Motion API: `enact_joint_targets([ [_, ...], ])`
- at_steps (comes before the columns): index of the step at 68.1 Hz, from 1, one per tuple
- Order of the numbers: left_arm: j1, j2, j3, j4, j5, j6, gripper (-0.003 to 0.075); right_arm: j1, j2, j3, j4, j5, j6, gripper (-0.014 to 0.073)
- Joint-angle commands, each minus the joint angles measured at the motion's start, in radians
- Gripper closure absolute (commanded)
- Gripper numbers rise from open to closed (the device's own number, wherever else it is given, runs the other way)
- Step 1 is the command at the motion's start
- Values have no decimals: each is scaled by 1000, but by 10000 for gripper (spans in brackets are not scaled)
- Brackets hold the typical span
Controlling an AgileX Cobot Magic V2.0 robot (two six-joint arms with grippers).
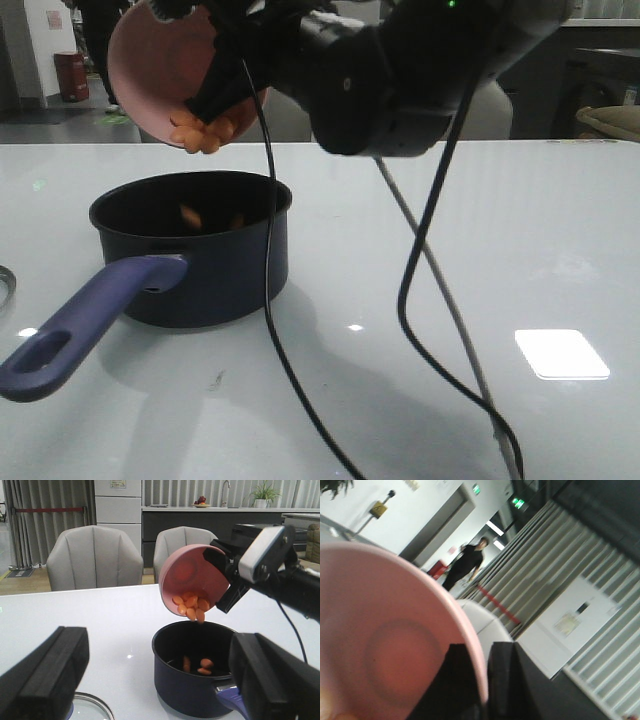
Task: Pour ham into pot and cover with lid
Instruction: 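Tilt the pink bowl with the right gripper to pour sausage slices into the saucepan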
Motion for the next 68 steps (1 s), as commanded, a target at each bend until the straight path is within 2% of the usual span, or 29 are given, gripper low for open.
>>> enact_joint_targets([
  [1,-9,10,-29,-11,-85,-4,103,4,-36,-2,-62,-224,-57,464],
  [31,-9,10,-29,-11,-85,-4,103,4,-26,21,-87,-224,-61,464],
  [36,-9,10,-29,-11,-85,-4,103,4,-26,21,-82,-223,-14,464],
  [41,-9,10,-29,-11,-85,-4,103,4,-32,21,-61,-216,90,463],
  [47,-9,10,-29,-11,-85,-4,103,4,-60,21,-37,-132,303,463],
  [54,-9,10,-29,-11,-85,-4,103,4,-123,21,-40,61,484,463],
  [59,-9,10,-29,-11,-85,-4,103,4,-167,21,-39,199,540,463],
  [68,-9,10,-29,-11,-85,-4,103,3,-242,21,-5,431,546,463],
])
